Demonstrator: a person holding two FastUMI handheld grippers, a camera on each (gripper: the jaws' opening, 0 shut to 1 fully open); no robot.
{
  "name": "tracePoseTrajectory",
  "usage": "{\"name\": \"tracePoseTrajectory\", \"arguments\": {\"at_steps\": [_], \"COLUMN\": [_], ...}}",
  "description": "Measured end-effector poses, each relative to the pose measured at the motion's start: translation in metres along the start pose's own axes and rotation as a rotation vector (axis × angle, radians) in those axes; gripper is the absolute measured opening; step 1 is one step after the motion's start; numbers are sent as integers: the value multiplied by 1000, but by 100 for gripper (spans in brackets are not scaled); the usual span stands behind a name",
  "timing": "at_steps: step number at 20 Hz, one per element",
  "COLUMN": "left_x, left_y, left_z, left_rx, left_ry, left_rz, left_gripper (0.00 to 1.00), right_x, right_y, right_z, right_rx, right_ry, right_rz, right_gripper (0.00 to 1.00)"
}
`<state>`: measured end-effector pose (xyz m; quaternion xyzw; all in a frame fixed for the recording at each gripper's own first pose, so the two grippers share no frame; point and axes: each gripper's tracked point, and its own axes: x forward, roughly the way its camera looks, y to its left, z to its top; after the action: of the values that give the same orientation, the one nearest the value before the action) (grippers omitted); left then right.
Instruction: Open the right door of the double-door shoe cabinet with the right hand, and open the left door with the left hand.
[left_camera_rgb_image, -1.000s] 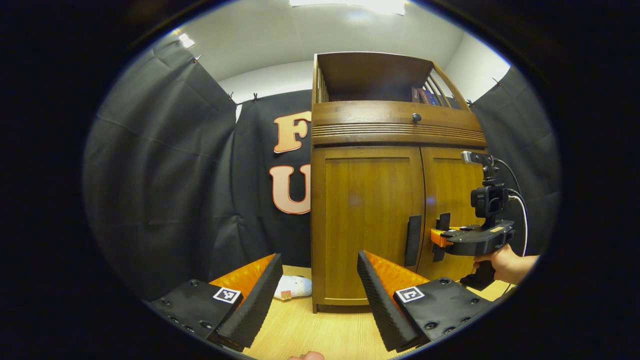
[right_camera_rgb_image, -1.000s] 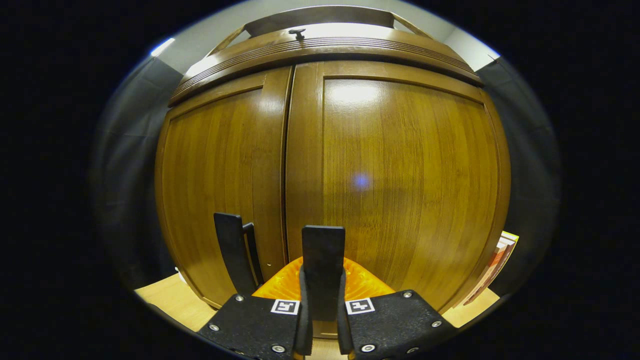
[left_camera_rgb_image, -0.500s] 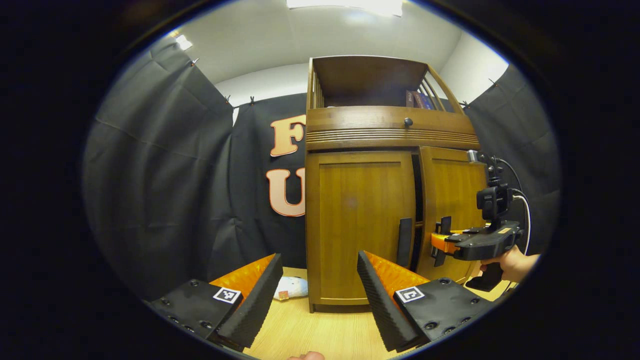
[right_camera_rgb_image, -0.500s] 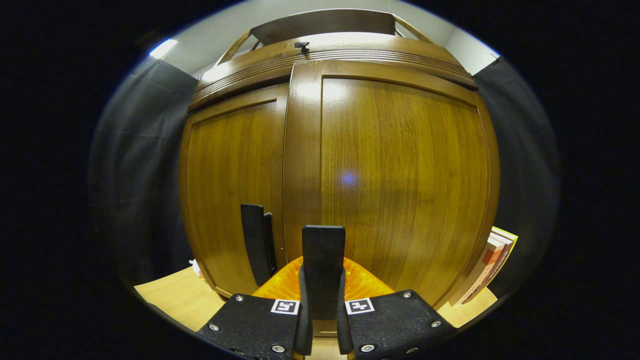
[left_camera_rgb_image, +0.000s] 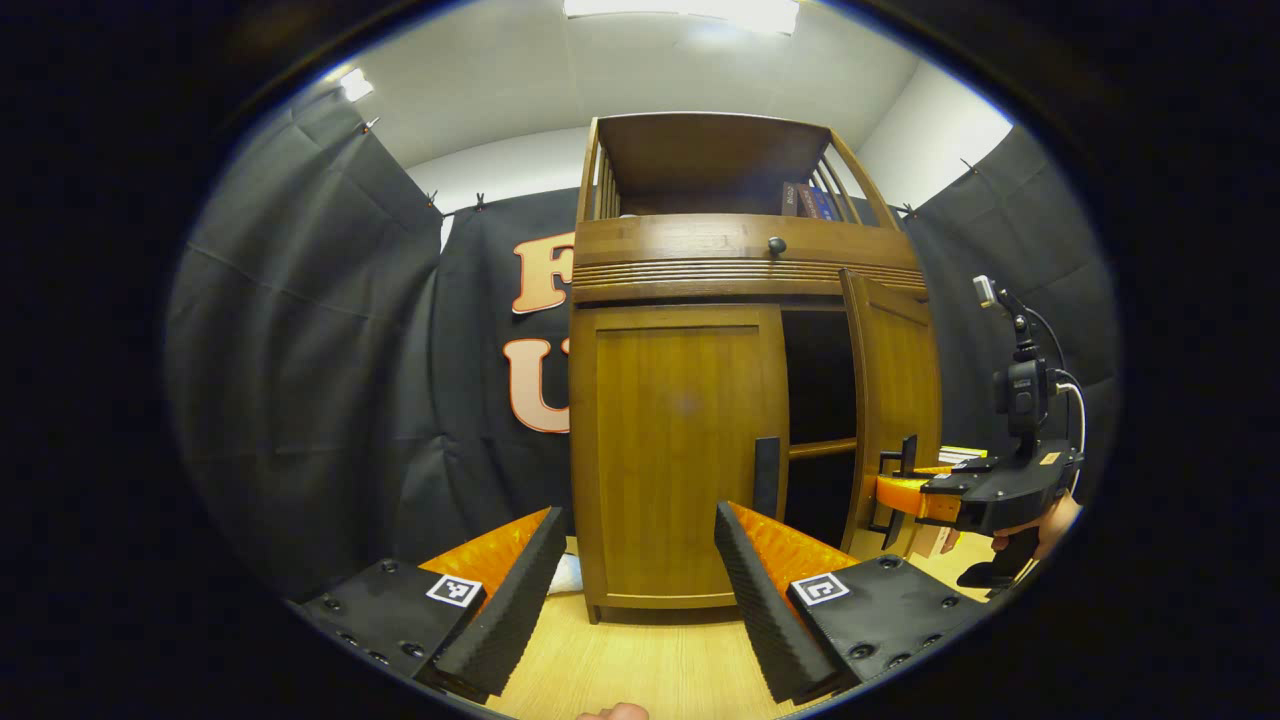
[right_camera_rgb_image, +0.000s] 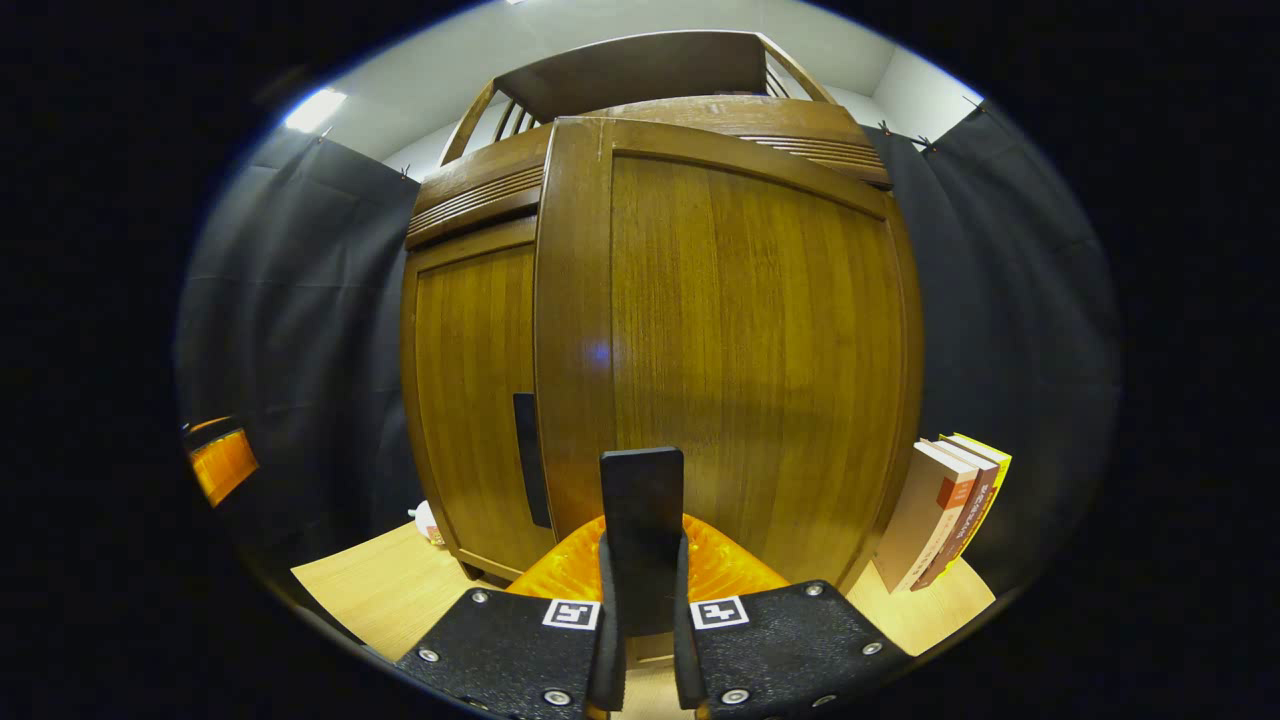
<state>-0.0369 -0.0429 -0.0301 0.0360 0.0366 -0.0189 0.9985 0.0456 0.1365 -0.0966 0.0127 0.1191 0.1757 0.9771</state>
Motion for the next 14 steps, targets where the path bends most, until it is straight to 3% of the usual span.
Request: {"name": "tracePoseTrajectory", "arguments": {"at_steps": [6, 14], "left_x": [8, 6], "left_y": [-24, -66], "left_z": [0, -1], "left_rx": [-12, -29], "left_ry": [4, -2], "left_rz": [-40, -89], "left_gripper": [97, 94], "right_x": [-39, -99], "right_y": [-20, -79], "right_z": [-3, -1], "right_rx": [-1, -32], "right_ry": [3, 11], "right_rz": [-22, -141], "right_gripper": [22, 18]}}
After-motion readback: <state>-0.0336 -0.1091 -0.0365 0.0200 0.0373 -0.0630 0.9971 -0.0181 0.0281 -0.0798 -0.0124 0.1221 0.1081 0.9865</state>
